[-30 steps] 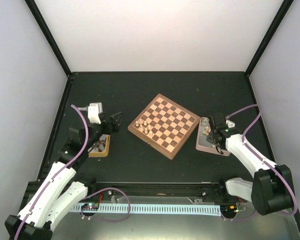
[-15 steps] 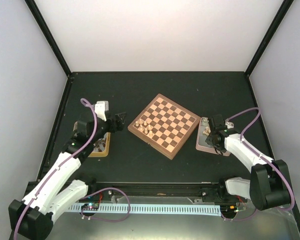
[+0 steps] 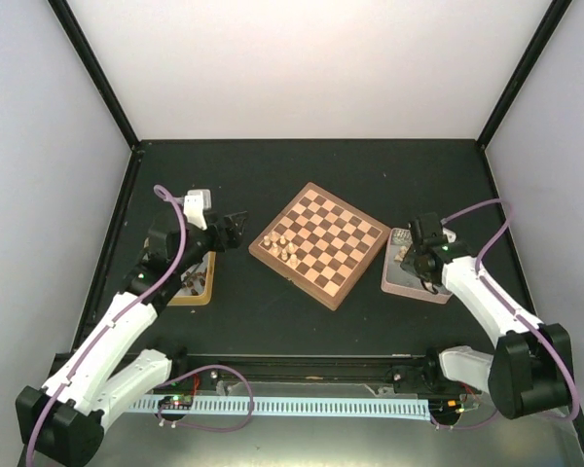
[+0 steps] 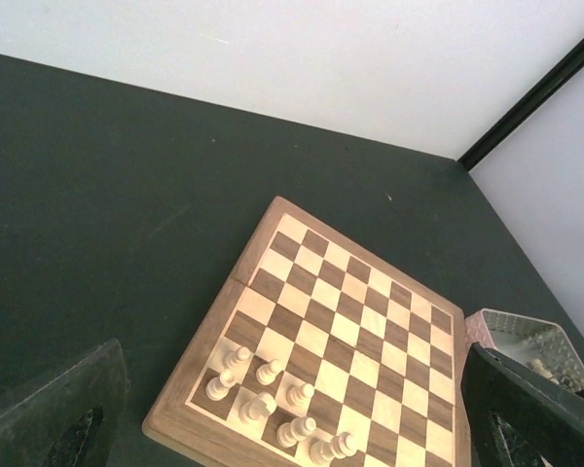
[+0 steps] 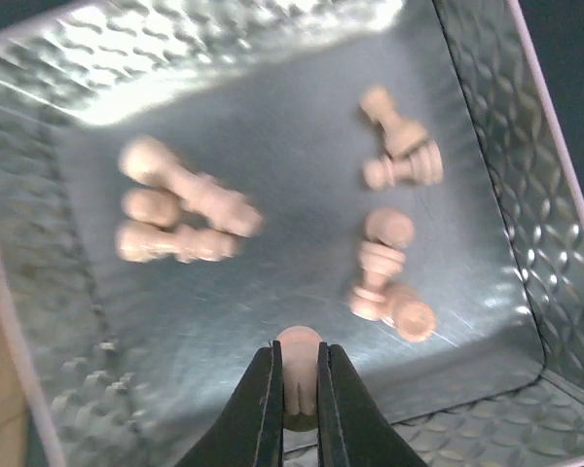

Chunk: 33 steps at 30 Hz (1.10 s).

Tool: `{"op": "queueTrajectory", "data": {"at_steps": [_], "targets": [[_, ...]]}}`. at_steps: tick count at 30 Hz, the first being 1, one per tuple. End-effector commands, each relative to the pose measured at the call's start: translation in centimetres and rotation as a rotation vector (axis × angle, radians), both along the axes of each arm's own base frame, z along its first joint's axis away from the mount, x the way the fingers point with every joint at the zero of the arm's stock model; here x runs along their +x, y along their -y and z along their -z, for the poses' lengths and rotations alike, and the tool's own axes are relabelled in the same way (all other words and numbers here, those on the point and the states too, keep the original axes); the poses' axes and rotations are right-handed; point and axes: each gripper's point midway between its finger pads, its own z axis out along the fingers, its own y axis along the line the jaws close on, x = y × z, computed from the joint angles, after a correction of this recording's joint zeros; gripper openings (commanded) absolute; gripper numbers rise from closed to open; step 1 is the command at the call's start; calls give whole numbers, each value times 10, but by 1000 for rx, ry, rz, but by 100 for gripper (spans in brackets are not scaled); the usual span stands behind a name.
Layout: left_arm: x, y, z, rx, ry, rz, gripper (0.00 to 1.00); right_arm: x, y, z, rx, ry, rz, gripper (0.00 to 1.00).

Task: Set up the chess pieces on the board
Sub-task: Pick up the chess piece from the storage box, then place the chess piece on the chessboard.

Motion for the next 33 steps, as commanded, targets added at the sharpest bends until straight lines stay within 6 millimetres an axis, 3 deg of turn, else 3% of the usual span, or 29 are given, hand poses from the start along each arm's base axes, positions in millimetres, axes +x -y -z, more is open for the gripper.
{"op": "queueTrajectory", "data": {"at_steps": [1, 7, 10, 13, 19, 24, 29, 33], "targets": [[-3, 0, -30, -43, 71, 8, 96, 17, -12, -37, 36, 93, -75, 1], [-9, -1, -24, -31, 59, 18, 95, 20, -21, -50, 35, 129, -121, 1], [-14, -3, -26, -27, 67, 15, 95, 19, -35, -52, 58, 133, -171, 1], [-15, -6, -28, -28, 75, 5, 96, 18, -60, -56, 79, 130, -243, 1], [-14, -7, -23, -28, 60, -6, 95, 11, -135, -61, 95, 111, -436, 1], [-15, -9, -21, -25, 56, -18, 95, 4, -195, -47, 71, 66, -571, 1], [-17, -11, -17, -22, 48, -22, 95, -2, -237, -31, 50, 32, -663, 1], [-19, -12, -14, -21, 39, -24, 96, -5, -255, -20, 30, 9, -705, 1]]}}
